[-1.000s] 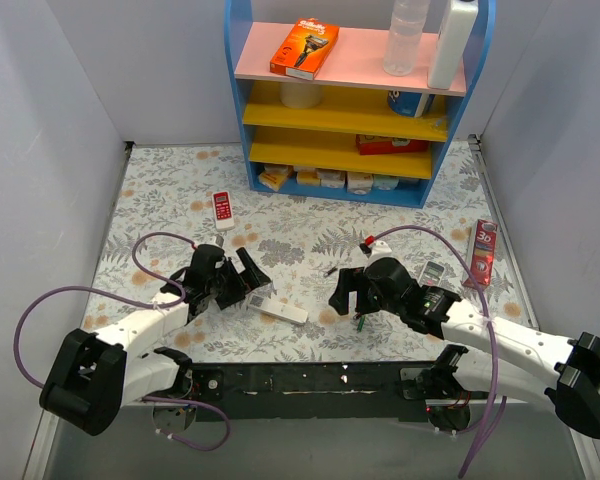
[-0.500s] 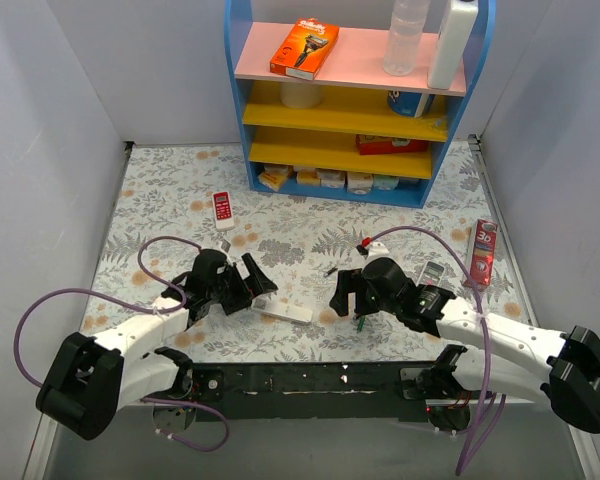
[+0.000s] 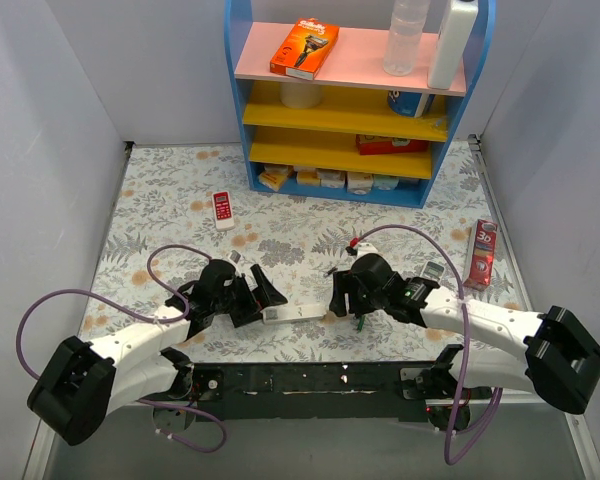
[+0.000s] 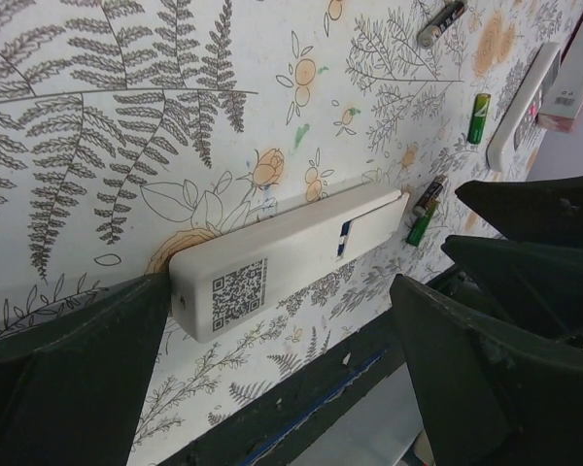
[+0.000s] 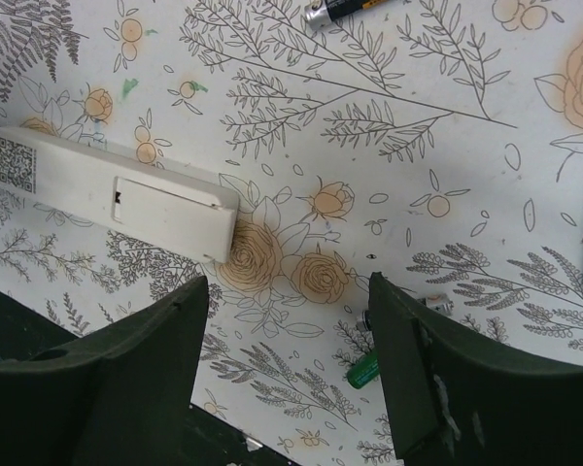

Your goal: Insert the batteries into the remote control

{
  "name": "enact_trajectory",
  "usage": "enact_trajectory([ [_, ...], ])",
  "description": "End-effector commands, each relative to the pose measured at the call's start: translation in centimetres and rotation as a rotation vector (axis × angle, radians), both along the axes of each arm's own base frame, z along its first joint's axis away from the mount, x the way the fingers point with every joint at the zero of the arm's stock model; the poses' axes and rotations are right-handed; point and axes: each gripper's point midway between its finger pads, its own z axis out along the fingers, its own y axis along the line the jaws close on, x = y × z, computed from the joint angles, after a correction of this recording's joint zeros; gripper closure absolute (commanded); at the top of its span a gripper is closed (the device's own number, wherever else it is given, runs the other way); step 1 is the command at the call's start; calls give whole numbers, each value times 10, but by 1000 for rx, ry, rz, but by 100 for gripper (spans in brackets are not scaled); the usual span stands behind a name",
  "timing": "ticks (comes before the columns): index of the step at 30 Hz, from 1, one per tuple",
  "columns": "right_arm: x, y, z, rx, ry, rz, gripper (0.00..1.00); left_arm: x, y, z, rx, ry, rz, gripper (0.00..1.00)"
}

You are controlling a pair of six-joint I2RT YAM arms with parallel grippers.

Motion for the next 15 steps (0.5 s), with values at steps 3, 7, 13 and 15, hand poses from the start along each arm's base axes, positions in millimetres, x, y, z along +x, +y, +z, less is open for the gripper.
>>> enact_trajectory([
  [3, 4, 23, 19, 43, -21, 24, 29, -16, -4, -4, -29, 45, -12, 2],
  [7, 8, 30, 27, 38, -38, 24, 33, -18, -2, -4, -27, 41, -11, 5],
  [13, 13, 35, 23, -39, -26, 24, 34, -20, 2, -11, 9, 55, -13, 13],
  [15, 14, 38, 18, -60, -16, 29, 34, -21, 3, -13, 20, 61, -15, 14],
])
